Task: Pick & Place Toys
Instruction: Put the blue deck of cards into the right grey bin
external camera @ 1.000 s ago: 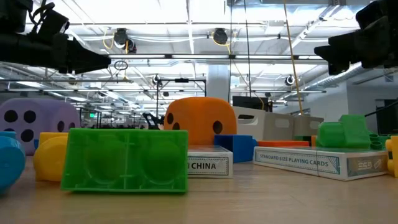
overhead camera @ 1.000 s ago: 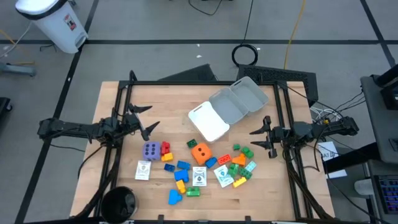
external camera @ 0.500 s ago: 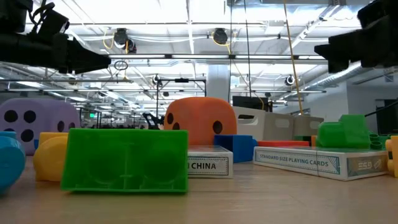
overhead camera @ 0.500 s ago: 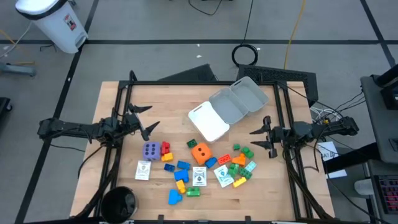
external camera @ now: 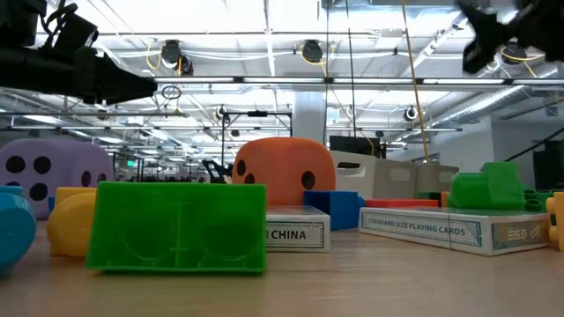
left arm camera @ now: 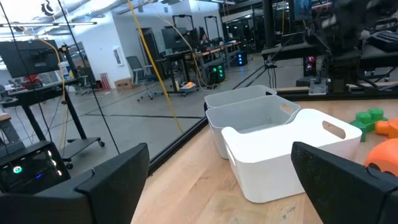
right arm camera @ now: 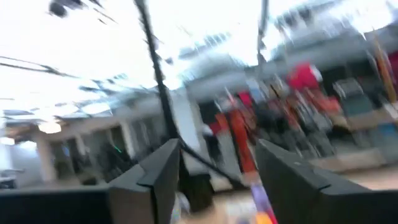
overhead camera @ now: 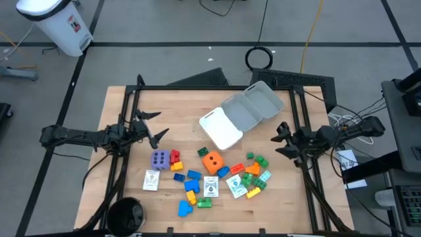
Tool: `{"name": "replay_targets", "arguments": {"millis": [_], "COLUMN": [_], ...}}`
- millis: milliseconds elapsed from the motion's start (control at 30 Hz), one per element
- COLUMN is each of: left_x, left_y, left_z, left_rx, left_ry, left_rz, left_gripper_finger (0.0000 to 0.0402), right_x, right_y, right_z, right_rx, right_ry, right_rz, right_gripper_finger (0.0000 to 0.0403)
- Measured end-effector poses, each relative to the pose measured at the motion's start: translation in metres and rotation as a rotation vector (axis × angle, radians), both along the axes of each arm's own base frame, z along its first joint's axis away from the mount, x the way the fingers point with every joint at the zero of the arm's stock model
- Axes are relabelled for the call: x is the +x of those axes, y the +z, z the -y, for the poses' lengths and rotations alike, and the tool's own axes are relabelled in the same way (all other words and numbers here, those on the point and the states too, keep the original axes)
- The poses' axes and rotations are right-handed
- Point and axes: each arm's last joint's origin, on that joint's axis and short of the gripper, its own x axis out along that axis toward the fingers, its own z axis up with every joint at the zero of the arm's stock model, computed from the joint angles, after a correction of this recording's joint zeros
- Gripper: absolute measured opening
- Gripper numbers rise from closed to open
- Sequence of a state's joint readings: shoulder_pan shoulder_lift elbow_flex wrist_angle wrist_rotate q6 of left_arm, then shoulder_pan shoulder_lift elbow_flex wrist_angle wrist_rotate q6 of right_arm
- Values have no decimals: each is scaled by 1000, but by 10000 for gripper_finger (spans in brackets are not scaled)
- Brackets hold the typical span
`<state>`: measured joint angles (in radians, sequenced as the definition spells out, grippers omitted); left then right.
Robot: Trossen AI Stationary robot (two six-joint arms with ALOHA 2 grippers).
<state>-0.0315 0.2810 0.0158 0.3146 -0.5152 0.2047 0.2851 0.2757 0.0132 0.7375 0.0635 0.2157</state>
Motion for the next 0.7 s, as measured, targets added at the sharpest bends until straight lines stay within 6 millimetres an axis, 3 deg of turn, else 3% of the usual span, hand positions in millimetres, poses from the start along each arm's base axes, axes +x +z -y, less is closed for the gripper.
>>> {"name": "replay_targets", "arguments": {"millis": [167,433,700], "left_x": [0,0,0], "left_y": [0,0,0], "left_z": [0,0,0], "left_rx": [0,0,0], "left_ry": [0,0,0], "left_rz": [0,0,0], "left_gripper_finger": [397,397,397], "right_x": [6,32,44], "right_y": [4,-15,-6], "right_z": [-4,-13,-15], "right_rx": [-30,-169,-175], "right_ry": [10,-10,-70], "right_rz": [61,-147,-91], "right_gripper_finger": [248,326,355]}}
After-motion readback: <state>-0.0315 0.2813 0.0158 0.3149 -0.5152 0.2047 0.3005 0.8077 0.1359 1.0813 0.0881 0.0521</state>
